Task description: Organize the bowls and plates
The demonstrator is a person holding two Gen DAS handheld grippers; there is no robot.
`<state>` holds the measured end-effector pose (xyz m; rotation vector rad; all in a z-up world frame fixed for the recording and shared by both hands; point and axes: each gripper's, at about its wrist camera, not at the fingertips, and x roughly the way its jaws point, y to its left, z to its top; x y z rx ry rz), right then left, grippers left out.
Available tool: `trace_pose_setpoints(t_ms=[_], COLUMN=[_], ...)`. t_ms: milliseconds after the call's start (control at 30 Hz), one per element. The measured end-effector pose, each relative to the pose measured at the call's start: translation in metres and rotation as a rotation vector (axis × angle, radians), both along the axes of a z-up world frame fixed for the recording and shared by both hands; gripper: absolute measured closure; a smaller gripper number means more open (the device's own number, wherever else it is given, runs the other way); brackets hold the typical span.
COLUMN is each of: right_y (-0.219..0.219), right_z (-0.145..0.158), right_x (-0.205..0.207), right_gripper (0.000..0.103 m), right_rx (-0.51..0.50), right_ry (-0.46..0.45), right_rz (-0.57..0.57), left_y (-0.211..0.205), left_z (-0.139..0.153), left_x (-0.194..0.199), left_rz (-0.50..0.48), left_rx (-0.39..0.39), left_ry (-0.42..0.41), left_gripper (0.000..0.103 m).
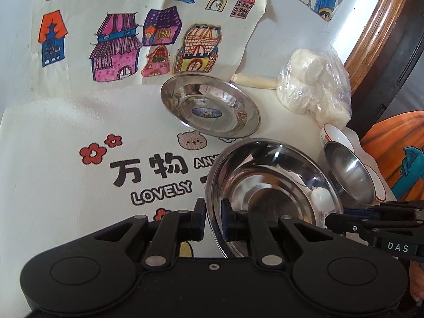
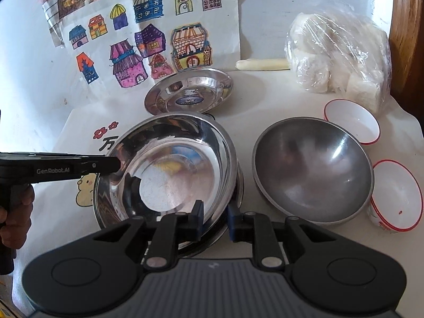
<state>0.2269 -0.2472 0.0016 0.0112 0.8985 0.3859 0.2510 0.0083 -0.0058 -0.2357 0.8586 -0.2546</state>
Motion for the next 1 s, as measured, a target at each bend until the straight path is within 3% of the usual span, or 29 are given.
trace_pose_setpoints(t_ms=[900, 1000], right_y=[0.036, 0.038], right_z=[0.006, 0.006], right_x=[-0.014, -0.015], right_gripper=[0.079, 0.075], right_rx=[0.031, 0.020], right_ry=[0.023, 0.015], right_rz=[0.128, 0.127], left_y=[0.041, 0.042], left_z=[-0.005, -0.004], left_x=[-0.025, -0.026], left_rz=[0.052, 0.055], left_rx=[0.022, 0.022], left_ry=[0.027, 0.028], left_gripper=[0.092, 0.088])
